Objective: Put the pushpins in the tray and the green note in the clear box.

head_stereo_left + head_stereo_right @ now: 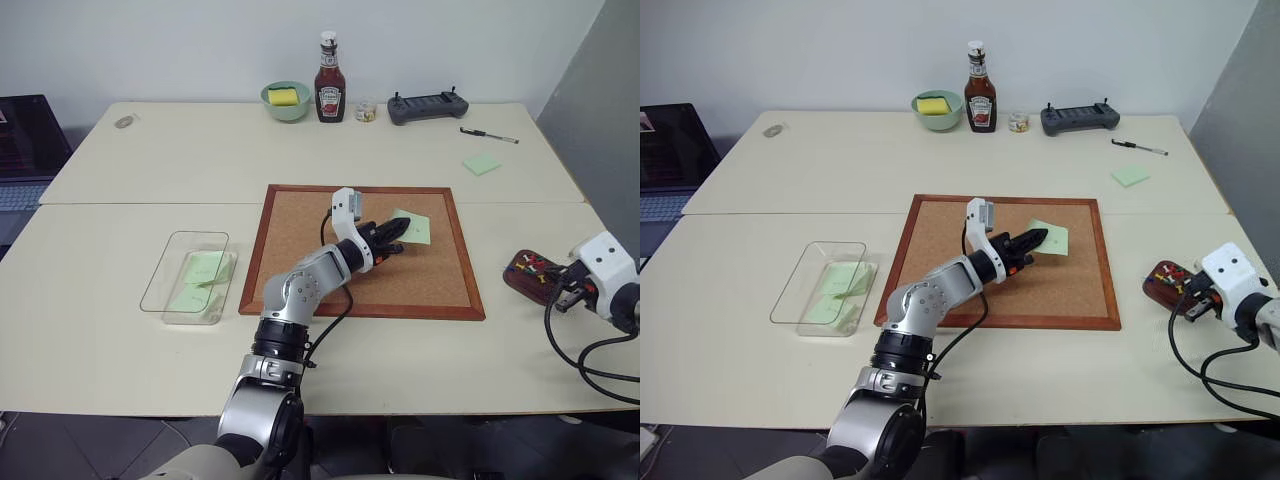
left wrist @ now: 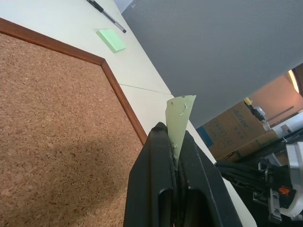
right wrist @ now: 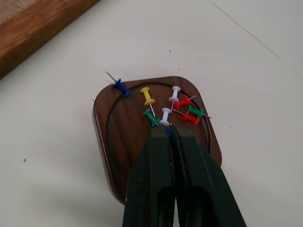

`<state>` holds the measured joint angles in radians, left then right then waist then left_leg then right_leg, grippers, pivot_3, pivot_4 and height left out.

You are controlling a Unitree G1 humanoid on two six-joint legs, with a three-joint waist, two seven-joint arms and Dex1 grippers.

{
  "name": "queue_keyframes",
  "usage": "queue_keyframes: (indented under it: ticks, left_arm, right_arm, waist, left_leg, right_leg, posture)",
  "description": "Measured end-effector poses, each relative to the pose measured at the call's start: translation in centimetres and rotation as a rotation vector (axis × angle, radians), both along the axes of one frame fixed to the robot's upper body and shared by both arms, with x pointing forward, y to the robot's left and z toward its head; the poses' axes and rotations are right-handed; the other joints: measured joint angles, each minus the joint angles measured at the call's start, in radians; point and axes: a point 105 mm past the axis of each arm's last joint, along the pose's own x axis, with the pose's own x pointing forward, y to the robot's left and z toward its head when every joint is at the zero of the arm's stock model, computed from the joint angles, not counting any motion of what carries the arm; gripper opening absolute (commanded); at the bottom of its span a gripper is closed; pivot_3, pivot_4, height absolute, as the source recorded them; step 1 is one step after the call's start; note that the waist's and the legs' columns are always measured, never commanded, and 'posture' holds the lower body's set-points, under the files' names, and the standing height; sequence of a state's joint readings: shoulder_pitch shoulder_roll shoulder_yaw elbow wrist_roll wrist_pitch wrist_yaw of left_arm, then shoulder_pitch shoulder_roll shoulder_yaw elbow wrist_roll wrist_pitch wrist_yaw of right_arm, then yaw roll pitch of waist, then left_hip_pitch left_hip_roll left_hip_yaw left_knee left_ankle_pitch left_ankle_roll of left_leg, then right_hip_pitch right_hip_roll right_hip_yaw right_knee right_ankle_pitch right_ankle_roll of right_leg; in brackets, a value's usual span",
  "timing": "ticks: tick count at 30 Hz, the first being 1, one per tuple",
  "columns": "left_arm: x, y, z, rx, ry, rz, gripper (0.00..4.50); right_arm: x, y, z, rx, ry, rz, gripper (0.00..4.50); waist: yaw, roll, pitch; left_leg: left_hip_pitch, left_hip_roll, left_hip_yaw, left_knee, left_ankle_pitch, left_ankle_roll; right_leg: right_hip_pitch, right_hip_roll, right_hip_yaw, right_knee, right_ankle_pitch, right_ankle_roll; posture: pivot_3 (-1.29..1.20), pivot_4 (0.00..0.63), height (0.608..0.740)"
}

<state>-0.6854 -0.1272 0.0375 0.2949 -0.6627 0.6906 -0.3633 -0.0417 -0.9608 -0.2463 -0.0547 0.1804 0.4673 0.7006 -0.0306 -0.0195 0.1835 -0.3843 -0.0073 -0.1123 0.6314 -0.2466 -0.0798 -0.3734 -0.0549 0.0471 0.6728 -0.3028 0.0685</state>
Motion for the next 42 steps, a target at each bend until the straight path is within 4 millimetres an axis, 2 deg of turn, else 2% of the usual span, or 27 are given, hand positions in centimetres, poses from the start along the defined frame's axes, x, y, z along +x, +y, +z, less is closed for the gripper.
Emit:
queue_keyframes:
  ticks: [1, 2, 11, 14, 18, 23, 26, 29, 31, 34, 37, 38, 39, 41, 42]
  left_arm:
    - [0.0, 0.1, 0.0, -0.001, 0.000, 0.003, 0.00]
    - [0.0, 0.1, 0.0, -0.001, 0.000, 0.004, 0.00]
    - [0.1, 0.3, 0.1, -0.004, -0.002, 0.011, 0.00]
    - [0.1, 0.3, 0.1, -0.004, -0.002, 0.011, 0.00]
    - [0.1, 0.3, 0.1, -0.003, -0.002, 0.011, 0.00]
    - [0.2, 0.3, 0.1, -0.004, -0.003, 0.015, 0.00]
    - [0.3, 0.5, 0.2, 0.004, -0.010, 0.020, 0.00]
    - [0.5, 1.1, 0.8, 0.047, -0.057, 0.035, 0.00]
    - [0.6, 2.4, 2.6, 0.087, -0.145, 0.064, 0.00]
    - [0.7, 4.4, 4.8, 0.142, -0.245, 0.116, 0.00]
    - [0.5, 8.4, 6.2, 0.272, -0.341, 0.217, 0.00]
    - [0.2, 10.9, 6.4, 0.350, -0.364, 0.279, 0.00]
    - [0.1, 11.6, 6.5, 0.370, -0.368, 0.301, 0.00]
    - [-0.6, 15.7, 6.5, 0.488, -0.365, 0.410, 0.00]
    - [-0.8, 16.7, 6.4, 0.524, -0.363, 0.435, 0.00]
  right_arm:
    - [0.3, -0.2, 0.0, -0.011, -0.003, -0.002, 0.56]
    - [0.4, -0.2, 0.0, -0.013, -0.004, -0.002, 0.91]
    - [0.8, -0.3, 0.0, -0.028, -0.001, 0.003, 2.78]
    - [0.7, -0.3, -0.2, -0.020, 0.009, 0.002, 3.60]
    - [0.7, -0.3, -0.2, 0.002, 0.017, -0.007, 4.43]
    - [0.7, -0.2, 0.8, 0.065, -0.009, -0.008, 4.47]
    - [0.6, 1.0, 1.9, 0.118, -0.025, 0.050, 4.47]
    - [0.5, 3.3, 3.1, 0.168, -0.039, 0.164, 4.47]
    - [0.7, 5.9, 4.9, 0.214, -0.080, 0.277, 4.47]
    - [0.7, 9.5, 6.1, 0.274, -0.115, 0.416, 4.47]
    - [1.3, 14.4, 6.7, 0.395, -0.132, 0.576, 4.47]
    - [1.4, 17.3, 7.1, 0.453, -0.136, 0.676, 4.47]
    - [1.4, 18.1, 7.1, 0.463, -0.130, 0.702, 4.47]
    - [1.5, 22.0, 7.4, 0.521, -0.119, 0.828, 4.47]
    - [1.5, 22.7, 7.5, 0.531, -0.117, 0.856, 4.47]
  waist:
    - [-0.001, 0.000, 0.000]
    - [-0.001, 0.000, 0.000]
    - [0.000, 0.000, 0.000]
    - [0.000, 0.000, 0.000]
    - [0.000, 0.000, 0.000]
    - [0.000, 0.000, 0.000]
    - [-0.001, 0.000, 0.000]
    - [-0.002, 0.000, 0.000]
    - [-0.005, -0.001, 0.000]
    - [-0.007, -0.001, 0.000]
    - [-0.017, -0.002, 0.001]
    - [-0.026, -0.002, 0.001]
    - [-0.026, -0.002, 0.001]
    - [-0.024, -0.003, 0.002]
    - [-0.024, -0.003, 0.002]
  left_leg:
    - [0.000, 0.000, 0.000, 0.000, 0.000, 0.000]
    - [0.000, 0.000, 0.000, 0.000, 0.000, 0.000]
    - [0.000, 0.000, 0.000, 0.000, 0.002, -0.003]
    - [0.000, 0.000, 0.000, 0.000, 0.002, -0.003]
    - [0.000, 0.000, 0.000, 0.000, 0.002, -0.003]
    - [0.000, 0.000, 0.000, 0.000, 0.002, -0.003]
    - [0.000, 0.000, 0.000, 0.000, 0.002, -0.003]
    - [0.000, 0.000, 0.000, 0.000, 0.002, -0.003]
    - [0.000, 0.001, 0.000, 0.000, 0.002, -0.003]
    - [0.001, 0.002, -0.001, 0.000, 0.002, -0.003]
    - [0.001, 0.002, -0.001, 0.000, 0.002, -0.003]
    - [0.001, 0.002, -0.001, -0.001, 0.002, -0.003]
    - [0.001, 0.002, -0.002, -0.001, 0.002, -0.003]
    - [0.000, 0.002, -0.002, -0.001, 0.002, -0.003]
    - [-0.001, 0.002, -0.003, -0.001, 0.002, -0.003]
  right_leg:
    - [0.000, 0.000, 0.000, 0.000, 0.000, 0.000]
    - [0.000, 0.000, 0.000, 0.000, 0.000, 0.000]
    - [0.000, 0.000, 0.000, 0.000, 0.000, 0.000]
    - [0.000, 0.000, 0.000, 0.000, 0.000, 0.000]
    - [0.000, 0.000, 0.000, 0.000, 0.000, 0.000]
    - [0.000, 0.000, 0.000, 0.000, 0.000, 0.000]
    - [0.000, 0.000, 0.000, 0.000, 0.000, 0.000]
    - [0.000, 0.000, 0.000, 0.000, 0.000, 0.000]
    - [0.000, 0.001, 0.000, 0.000, 0.000, 0.000]
    - [0.001, 0.001, -0.001, 0.001, 0.000, 0.000]
    - [0.000, 0.001, 0.000, 0.001, 0.000, 0.000]
    - [0.000, 0.002, 0.000, 0.001, 0.000, 0.000]
    - [0.000, 0.001, -0.001, 0.002, 0.000, 0.000]
    - [-0.002, 0.001, -0.001, 0.002, 0.000, 0.000]
    - [-0.002, 0.001, -0.002, 0.002, 0.000, 0.000]
  posture:
    - [0.00, 0.150, 0.740]
    - [0.00, 0.150, 0.740]
    - [0.00, 0.150, 0.740]
    - [0.00, 0.150, 0.740]
    - [0.00, 0.150, 0.740]
    - [0.00, 0.150, 0.740]
    - [0.00, 0.150, 0.740]
    - [0.00, 0.150, 0.740]
    - [0.00, 0.150, 0.740]
    - [0.00, 0.150, 0.740]
    - [0.00, 0.150, 0.740]
    - [0.00, 0.150, 0.740]
    - [0.00, 0.150, 0.740]
    - [0.00, 0.150, 0.740]
    - [0.00, 0.150, 0.740]
